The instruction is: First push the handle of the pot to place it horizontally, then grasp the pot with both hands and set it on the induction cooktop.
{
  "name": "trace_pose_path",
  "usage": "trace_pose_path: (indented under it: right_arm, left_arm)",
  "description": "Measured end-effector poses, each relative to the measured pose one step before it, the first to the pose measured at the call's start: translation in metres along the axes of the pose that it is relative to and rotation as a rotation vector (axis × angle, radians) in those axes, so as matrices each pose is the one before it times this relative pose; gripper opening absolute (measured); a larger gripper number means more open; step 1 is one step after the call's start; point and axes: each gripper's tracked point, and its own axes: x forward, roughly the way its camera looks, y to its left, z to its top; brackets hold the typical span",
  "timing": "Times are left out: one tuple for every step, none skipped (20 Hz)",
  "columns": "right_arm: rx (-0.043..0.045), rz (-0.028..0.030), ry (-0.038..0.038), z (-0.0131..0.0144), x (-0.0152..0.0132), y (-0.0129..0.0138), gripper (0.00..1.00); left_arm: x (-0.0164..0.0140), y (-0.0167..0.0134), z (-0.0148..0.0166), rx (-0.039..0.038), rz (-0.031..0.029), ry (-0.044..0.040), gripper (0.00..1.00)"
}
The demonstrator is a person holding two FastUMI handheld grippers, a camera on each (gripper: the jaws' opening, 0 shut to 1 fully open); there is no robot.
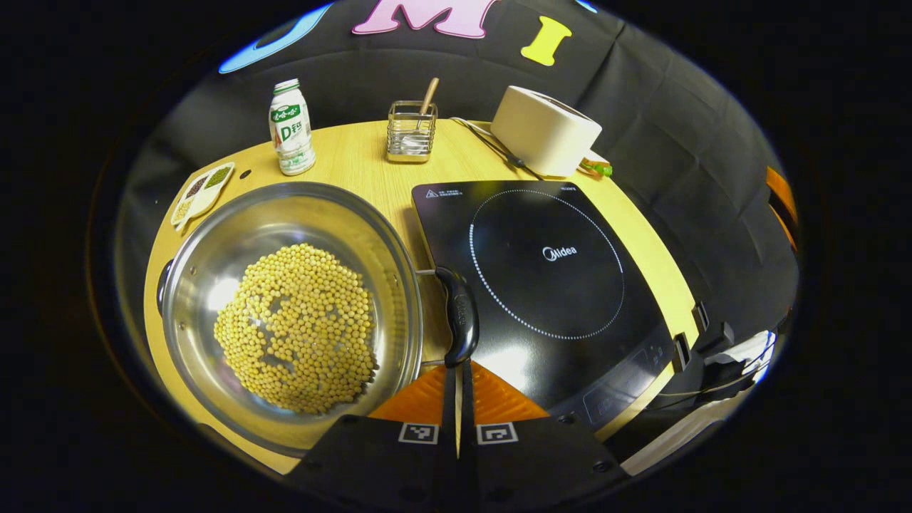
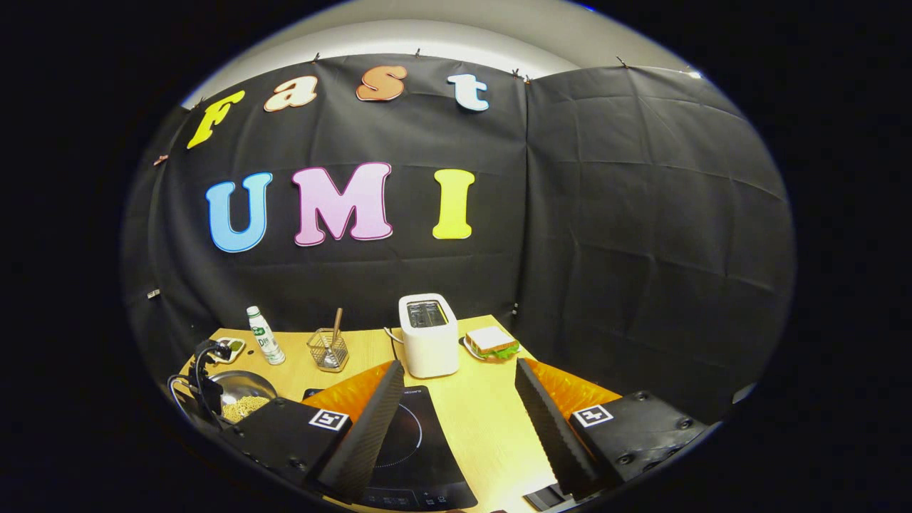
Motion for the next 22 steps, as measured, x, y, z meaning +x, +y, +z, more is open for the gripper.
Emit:
trace_pose_path:
  right_arm:
    - [-0.00193, 0.00068, 0.00374, -0.00188, 0.00021, 0.0012, 0.98]
    - [-0.00343, 0.00172, 0.00339, -0.00098, -0.00033, 0.00138, 0.98]
    - [-0.0045, 0.00302, 0.00278, -0.00116, -0.0011, 0.00195, 0.98]
    - [-0.00495, 0.00421, 0.00294, -0.00043, -0.00032, 0.0024, 0.98]
    - [-0.0055, 0.00429, 0.00283, -0.00118, -0.00024, 0.00194, 0.98]
    - [-0.00564, 0.00393, 0.00286, -0.00103, 0.00014, 0.00202, 0.98]
    - [-0.00485, 0.00393, 0.00317, -0.00125, -0.00081, 0.00181, 0.98]
    - [-0.0039, 0.00364, 0.00423, -0.0005, -0.0004, 0.00229, 0.98]
    - [-0.00323, 0.00361, 0.00388, -0.00148, 0.00005, 0.00189, 0.98]
    - [-0.00211, 0.00427, 0.0032, -0.00063, -0.0007, 0.00133, 0.98]
    - [-0.00178, 0.00457, 0.00374, -0.00104, -0.0004, 0.00206, 0.98]
    - [-0.00092, 0.00481, 0.00458, -0.00136, -0.00021, 0.00195, 0.98]
    - [-0.00038, 0.01055, 0.00925, -0.0018, -0.00024, 0.00329, 0.98]
    - [0.00048, 0.00816, 0.00558, -0.00117, 0.00021, 0.00303, 0.98]
    - [0.00035, 0.00842, 0.00389, -0.00105, -0.00013, 0.00275, 0.98]
    - [0.00181, 0.01186, 0.0082, -0.00152, 0.00101, 0.00487, 0.98]
    - [0.00418, 0.0199, 0.0135, -0.00282, 0.00184, 0.00716, 0.98]
    - [0.00335, 0.02116, 0.01346, -0.00269, 0.00215, 0.00853, 0.98]
    - [0.00058, 0.02371, 0.0148, -0.00412, 0.00335, 0.00962, 0.98]
    - [-0.00247, 0.02651, 0.01664, -0.00334, 0.0037, 0.01167, 0.98]
    - [-0.00337, 0.03535, 0.02009, -0.00426, 0.00367, 0.01473, 0.98]
    - [-0.00397, 0.03873, 0.02113, -0.0046, 0.00478, 0.01655, 0.98]
  left_arm:
    - [0.00136, 0.00095, 0.00363, 0.00319, 0.00071, -0.00549, 0.05]
    - [0.0012, 0.00066, 0.00223, 0.0034, 0.00028, -0.00382, 0.05]
    - [0.00055, 0.00077, 0.00254, 0.0003, 0.00087, -0.00479, 0.05]
    - [0.0018, 0.00109, 0.00153, -0.00196, -0.00072, -0.00398, 0.05]
    - [0.00035, 0.00096, 0.00258, -0.00453, 0.00023, -0.006, 0.05]
    - [0.00039, 0.00147, 0.00122, -0.00745, 0.00185, -0.00571, 0.05]
    - [0.00037, 0.00138, 0.00178, -0.00764, -0.00032, -0.0047, 0.05]
    - [0.00046, 0.00133, 0.00202, -0.00786, -0.00108, -0.00416, 0.05]
    - [0.00017, 0.00148, 0.0012, -0.00826, -0.00075, -0.0035, 0.07]
    - [0.00031, 0.00141, 0.00105, -0.00708, -0.00074, -0.00501, 0.05]
    - [0.0003, 0.00127, 0.00295, -0.0034, -0.00169, -0.00866, 0.05]
    - [0.00082, 0.00139, 0.00151, -0.00249, 0.00136, -0.00755, 0.05]
    - [0.00066, 0.00189, 0.00251, -0.00412, 0.00467, -0.00655, 0.05]
    - [0.00018, 0.00178, -0.00015, -0.00465, 0.00306, -0.00442, 0.05]
    - [-0.0009, -0.00002, 0.00048, -0.00305, -0.00004, -0.00593, 0.05]
    - [-0.00273, 0.00052, -0.00008, 0.00228, 0.00183, -0.00854, 0.05]
    - [-0.00484, 0.00175, 0.00138, 0.00439, 0.00236, -0.0158, 0.05]
    - [-0.00664, 0.00236, 0.00292, 0.00308, 0.0037, -0.02932, 0.05]
    - [-0.00853, 0.00128, 0.00498, 0.00406, -0.00246, -0.03496, 0.05]
    - [-0.01178, 0.00176, 0.00352, 0.00464, 0.00044, -0.03492, 0.05]
    - [-0.01299, 0.00355, 0.00587, 0.00422, 0.00237, -0.03744, 0.06]
    - [-0.01399, 0.00648, 0.00832, 0.00467, 0.01398, -0.0425, 0.05]
